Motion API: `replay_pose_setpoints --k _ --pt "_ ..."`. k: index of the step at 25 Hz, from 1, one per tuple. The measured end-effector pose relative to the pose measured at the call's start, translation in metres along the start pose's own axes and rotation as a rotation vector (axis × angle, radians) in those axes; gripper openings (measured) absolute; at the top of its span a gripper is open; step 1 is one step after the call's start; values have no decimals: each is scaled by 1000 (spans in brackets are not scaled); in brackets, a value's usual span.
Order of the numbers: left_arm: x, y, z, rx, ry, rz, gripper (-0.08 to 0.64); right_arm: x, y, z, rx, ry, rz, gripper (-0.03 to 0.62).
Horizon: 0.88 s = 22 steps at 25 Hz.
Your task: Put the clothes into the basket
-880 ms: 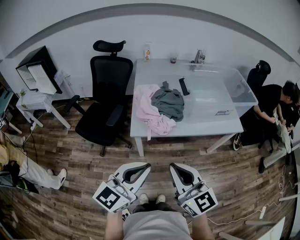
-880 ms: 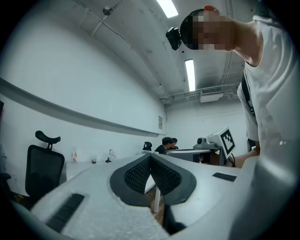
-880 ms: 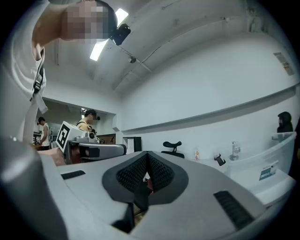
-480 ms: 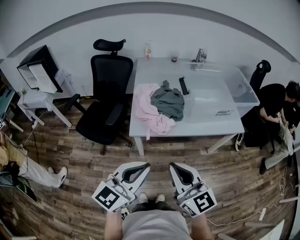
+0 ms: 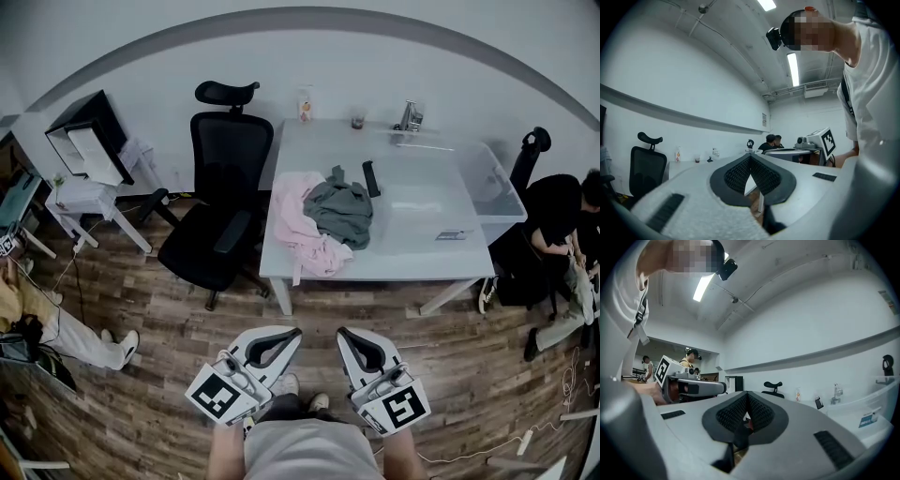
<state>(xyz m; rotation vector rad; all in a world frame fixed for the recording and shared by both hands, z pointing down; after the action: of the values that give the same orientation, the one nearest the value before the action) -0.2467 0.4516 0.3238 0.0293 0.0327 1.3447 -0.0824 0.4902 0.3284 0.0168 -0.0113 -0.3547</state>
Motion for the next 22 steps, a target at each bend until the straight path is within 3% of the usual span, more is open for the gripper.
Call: replay_pose_setpoints --k 9,14,18,22 --pt "-43 -21 3 2 -10 17 2 25 -40 3 -12 3 13 5" --pt "-76 -29 4 -25 46 30 1 36 -72 3 -19 7 31 5" --pt "-104 -32 8 -13 4 46 1 41 -95 6 -22 8 44 5" --pt "-127 -35 8 -33 42 69 1 43 -118 8 -29 13 60 5"
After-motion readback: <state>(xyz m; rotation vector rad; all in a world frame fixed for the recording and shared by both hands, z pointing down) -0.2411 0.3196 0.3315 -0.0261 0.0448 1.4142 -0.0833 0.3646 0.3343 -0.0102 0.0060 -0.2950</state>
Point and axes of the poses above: the fingertips, and each gripper's own axes: y backward along the fingers, x to its right, z out of its underside, the point moved 7 cm from there along y, backward along the fingers, and after that the axes turned 12 degrees about z, right-handed, at the moved point
